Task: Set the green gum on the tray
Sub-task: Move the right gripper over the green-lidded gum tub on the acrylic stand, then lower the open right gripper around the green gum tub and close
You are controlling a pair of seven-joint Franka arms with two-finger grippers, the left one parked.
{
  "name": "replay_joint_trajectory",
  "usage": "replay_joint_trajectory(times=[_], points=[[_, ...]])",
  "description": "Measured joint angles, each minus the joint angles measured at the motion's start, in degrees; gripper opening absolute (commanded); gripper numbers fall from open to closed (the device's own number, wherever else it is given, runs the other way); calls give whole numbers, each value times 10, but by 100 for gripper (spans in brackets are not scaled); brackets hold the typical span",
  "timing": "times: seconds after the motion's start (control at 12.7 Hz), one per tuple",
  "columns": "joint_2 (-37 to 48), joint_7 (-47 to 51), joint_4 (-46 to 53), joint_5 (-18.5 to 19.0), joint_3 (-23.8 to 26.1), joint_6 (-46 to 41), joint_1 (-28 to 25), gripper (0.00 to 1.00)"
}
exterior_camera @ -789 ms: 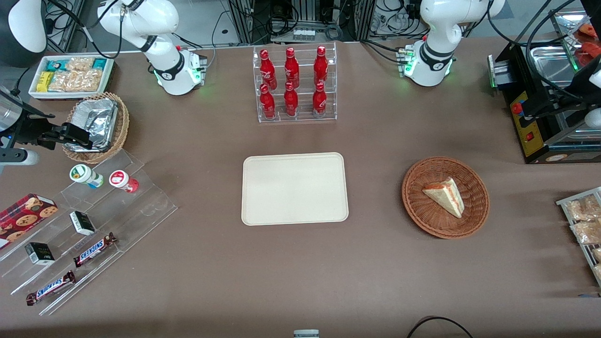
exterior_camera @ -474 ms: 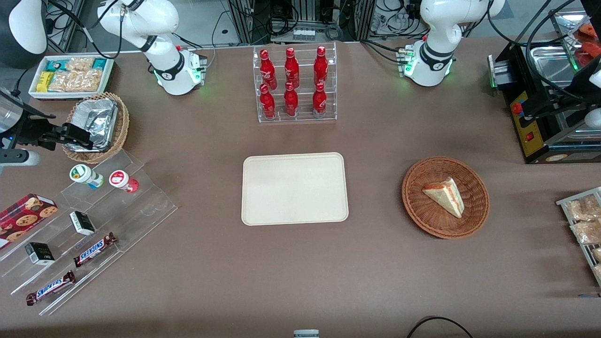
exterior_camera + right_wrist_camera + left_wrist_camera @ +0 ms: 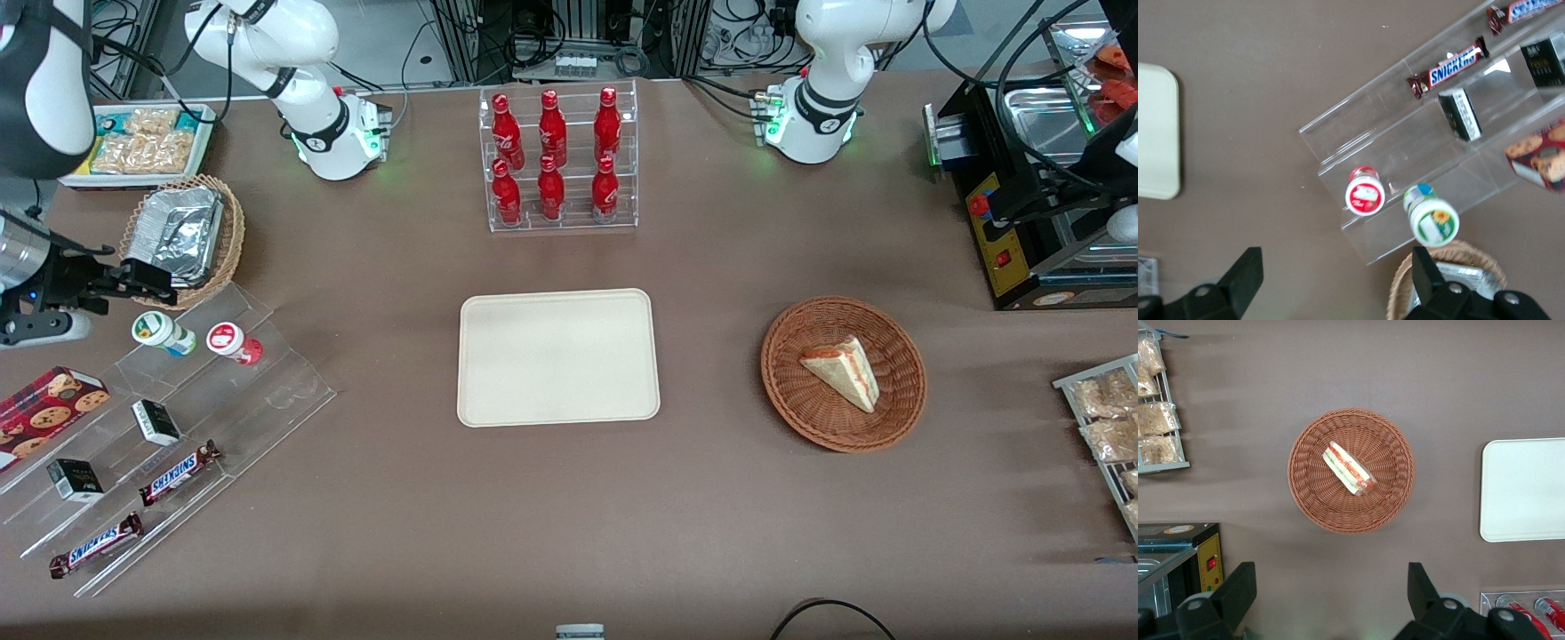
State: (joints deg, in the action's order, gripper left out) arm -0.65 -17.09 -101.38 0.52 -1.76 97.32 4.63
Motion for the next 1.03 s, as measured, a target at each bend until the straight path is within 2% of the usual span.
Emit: replay_joint_trajectory(times=[0.24,0.47,0.79,1.03], points=[[0,-136,-34,0,-18,39,5,99],[2,-271,-88,0,-46,122,12,99],[25,-380,-187,0,-75,245,15,99],[34,-410,-227,0,-91,280,16,99]])
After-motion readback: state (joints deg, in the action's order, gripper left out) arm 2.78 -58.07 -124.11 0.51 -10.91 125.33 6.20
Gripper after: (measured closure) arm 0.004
